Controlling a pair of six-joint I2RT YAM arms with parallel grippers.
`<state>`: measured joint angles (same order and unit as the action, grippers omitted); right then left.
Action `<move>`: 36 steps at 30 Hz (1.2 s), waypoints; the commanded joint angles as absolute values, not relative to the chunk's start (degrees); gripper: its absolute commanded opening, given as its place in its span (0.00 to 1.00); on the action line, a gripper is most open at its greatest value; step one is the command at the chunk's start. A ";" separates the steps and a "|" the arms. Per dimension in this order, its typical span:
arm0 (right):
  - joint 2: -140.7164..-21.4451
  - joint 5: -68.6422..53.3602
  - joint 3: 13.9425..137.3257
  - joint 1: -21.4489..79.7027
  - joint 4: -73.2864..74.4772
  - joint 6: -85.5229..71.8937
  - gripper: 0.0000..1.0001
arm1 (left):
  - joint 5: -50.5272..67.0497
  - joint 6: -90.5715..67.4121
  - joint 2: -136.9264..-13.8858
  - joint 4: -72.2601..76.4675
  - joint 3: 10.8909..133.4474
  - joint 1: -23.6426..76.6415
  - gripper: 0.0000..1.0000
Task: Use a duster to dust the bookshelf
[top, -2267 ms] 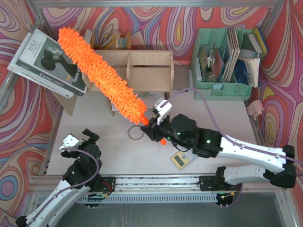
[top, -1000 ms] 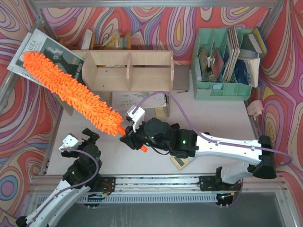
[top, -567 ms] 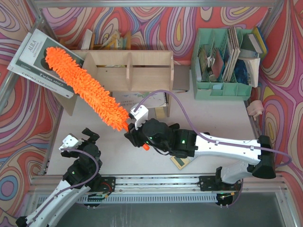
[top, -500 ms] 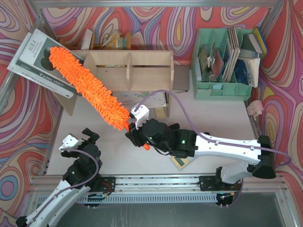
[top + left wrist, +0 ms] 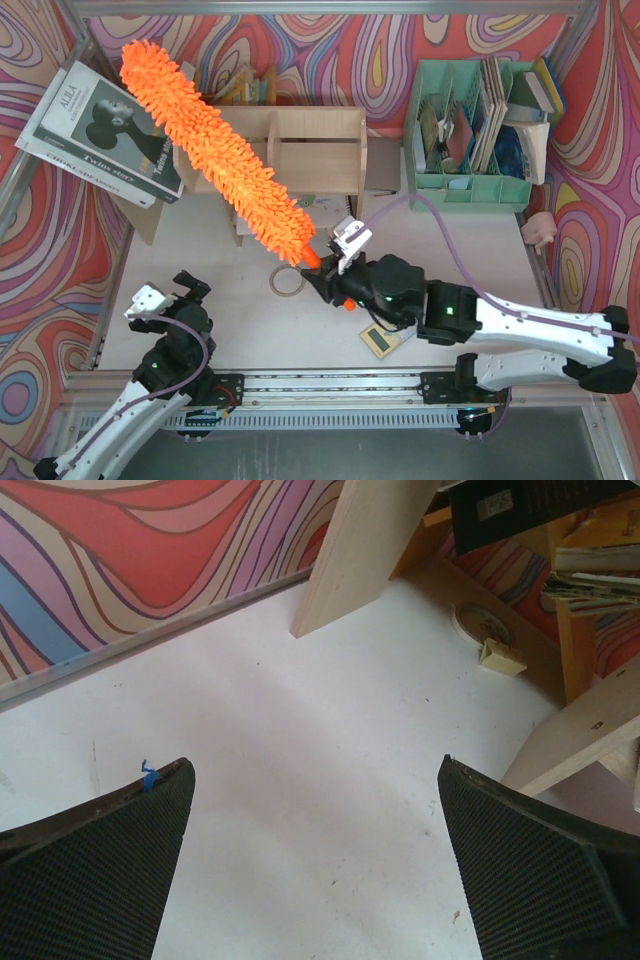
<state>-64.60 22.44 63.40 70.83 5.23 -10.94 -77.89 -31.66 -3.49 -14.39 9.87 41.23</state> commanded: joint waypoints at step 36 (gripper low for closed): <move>-48.24 18.35 38.66 68.22 -14.44 18.12 0.00 | -21.78 -35.49 -25.70 3.98 37.84 41.04 0.98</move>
<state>-49.50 21.69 36.88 68.55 -9.96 17.76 -26.26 -34.17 -23.68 -2.76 36.71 41.19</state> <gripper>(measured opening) 0.330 0.984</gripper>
